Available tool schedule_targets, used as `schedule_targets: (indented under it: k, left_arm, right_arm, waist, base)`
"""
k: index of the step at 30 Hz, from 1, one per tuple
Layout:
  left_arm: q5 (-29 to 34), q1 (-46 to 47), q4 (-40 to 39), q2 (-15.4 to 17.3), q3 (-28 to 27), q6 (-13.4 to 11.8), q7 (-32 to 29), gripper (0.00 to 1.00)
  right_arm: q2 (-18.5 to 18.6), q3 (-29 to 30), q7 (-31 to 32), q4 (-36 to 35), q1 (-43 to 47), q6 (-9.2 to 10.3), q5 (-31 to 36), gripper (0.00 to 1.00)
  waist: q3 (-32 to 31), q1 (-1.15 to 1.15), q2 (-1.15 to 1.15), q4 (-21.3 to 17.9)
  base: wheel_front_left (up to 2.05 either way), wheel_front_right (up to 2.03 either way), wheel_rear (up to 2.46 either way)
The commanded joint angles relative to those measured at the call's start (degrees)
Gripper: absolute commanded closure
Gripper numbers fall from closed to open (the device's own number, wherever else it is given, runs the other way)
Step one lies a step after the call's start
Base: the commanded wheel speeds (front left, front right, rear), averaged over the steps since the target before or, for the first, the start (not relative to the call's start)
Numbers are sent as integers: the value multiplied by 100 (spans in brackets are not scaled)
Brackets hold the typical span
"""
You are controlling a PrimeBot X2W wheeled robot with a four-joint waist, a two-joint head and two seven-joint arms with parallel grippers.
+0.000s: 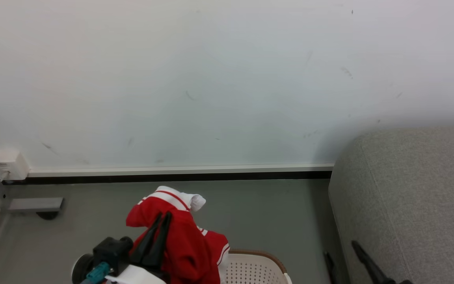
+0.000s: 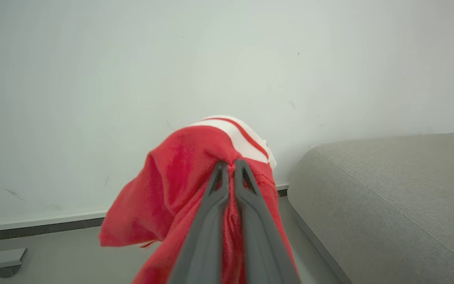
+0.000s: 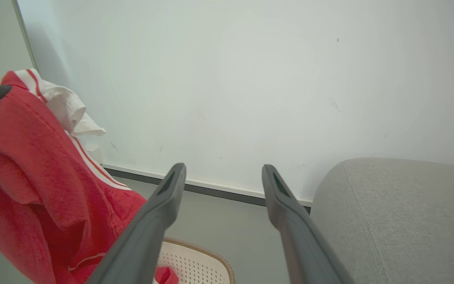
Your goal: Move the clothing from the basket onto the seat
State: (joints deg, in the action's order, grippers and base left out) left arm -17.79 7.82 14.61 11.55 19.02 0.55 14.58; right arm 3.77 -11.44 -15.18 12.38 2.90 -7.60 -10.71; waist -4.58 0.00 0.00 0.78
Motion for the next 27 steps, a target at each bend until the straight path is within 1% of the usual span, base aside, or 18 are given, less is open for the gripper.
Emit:
schedule_targets:
  k: [1, 6, 10, 13, 18, 23, 27]
  left_arm:
    - [45, 76, -138, -15, 54, 47, -71, 100]
    - [46, 152, -460, -78, 279, 161, -278, 100]
    - [67, 173, -658, -130, 521, 266, -463, 100]
    - [62, 198, -776, -210, 733, 351, -586, 100]
    - [74, 254, -947, -306, 1194, 500, -756, 100]
    - [-12, 290, -1086, -361, 1597, 601, -877, 100]
    - [-181, 280, -1175, -311, 1833, 649, -999, 100]
  right_arm:
    - [85, -332, 4, -75, -121, 20, -100, 0]
    - [201, -1437, 13, -125, -399, 19, -348, 0]
    - [245, -2062, 30, -80, -663, 19, -579, 0]
    - [234, -2374, 19, 2, -856, 19, -716, 0]
    - [250, -2606, 13, 171, -1083, 19, -872, 0]
    - [295, -2674, 6, 332, -1188, 19, -984, 0]
    - [303, -2720, 2, 425, -1197, 19, -1061, 0]
  waist:
    - [-7, 0, 0, -2]
    - [-32, 0, 0, 2]
    - [-58, 0, 0, -4]
    - [-65, 0, 0, -3]
    - [-66, 0, 0, 29]
    - [-78, 0, 0, 64]
    - [-95, 0, 0, 54]
  base:
    - [0, 0, 0]
    - [0, 0, 0]
    - [0, 0, 0]
    - [0, 0, 0]
    - [0, 0, 0]
    - [0, 0, 0]
    - [0, 0, 0]
